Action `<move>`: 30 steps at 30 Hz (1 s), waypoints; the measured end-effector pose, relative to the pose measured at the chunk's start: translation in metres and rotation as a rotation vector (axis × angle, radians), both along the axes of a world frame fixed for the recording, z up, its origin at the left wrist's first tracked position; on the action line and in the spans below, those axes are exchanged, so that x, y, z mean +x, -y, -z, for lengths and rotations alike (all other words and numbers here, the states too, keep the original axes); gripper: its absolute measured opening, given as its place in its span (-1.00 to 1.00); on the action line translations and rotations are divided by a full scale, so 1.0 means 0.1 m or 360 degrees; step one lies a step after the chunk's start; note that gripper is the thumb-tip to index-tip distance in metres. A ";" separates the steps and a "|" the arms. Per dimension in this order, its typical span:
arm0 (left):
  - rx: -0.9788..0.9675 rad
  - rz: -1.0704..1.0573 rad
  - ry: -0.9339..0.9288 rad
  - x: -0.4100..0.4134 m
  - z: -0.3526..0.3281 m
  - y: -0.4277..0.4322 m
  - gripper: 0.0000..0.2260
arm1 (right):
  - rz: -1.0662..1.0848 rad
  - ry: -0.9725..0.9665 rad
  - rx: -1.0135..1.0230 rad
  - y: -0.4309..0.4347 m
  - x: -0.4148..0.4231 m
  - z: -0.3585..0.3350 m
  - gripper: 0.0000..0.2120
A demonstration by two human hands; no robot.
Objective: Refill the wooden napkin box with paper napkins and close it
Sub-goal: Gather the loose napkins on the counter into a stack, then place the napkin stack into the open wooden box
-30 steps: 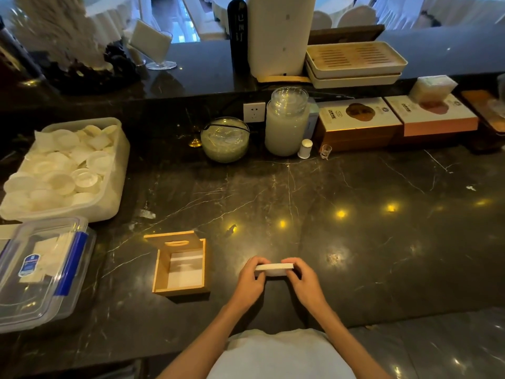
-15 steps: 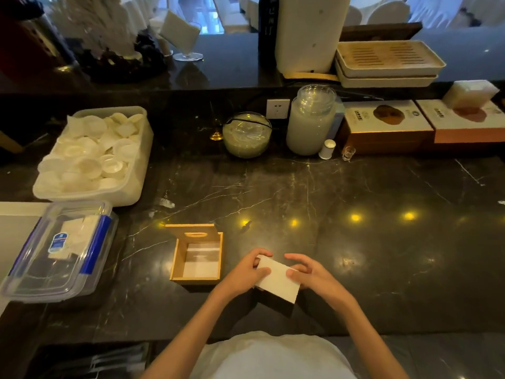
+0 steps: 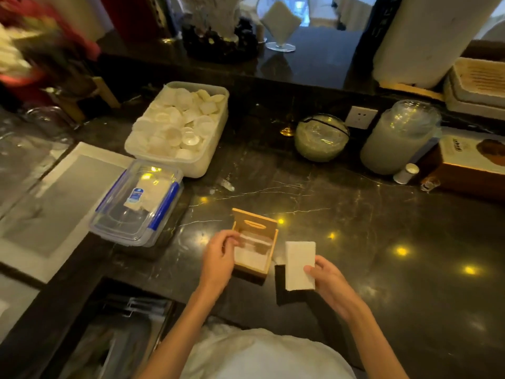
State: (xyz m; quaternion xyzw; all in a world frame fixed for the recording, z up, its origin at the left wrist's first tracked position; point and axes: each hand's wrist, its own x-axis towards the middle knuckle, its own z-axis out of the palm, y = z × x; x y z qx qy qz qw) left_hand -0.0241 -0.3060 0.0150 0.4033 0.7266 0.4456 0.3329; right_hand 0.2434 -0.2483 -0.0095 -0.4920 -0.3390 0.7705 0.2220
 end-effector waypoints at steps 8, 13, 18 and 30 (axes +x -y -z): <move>-0.0395 0.0326 0.0345 -0.46 0.46 0.12 -0.66 | 0.0315 -0.0480 -0.0436 0.16 -0.47 0.09 -0.58; -0.0422 0.0269 0.0491 -0.45 0.60 0.11 -0.69 | 0.0191 -0.0304 -0.0285 0.19 -0.66 0.04 -0.40; -0.0442 0.0331 0.0544 -0.53 0.61 0.07 -0.71 | -0.0197 0.0280 0.0187 0.14 -0.91 -0.24 -0.47; -0.0514 0.0580 0.0515 -0.65 0.59 0.02 -0.64 | -0.1239 0.1853 0.1170 -0.33 -1.82 -0.59 -0.61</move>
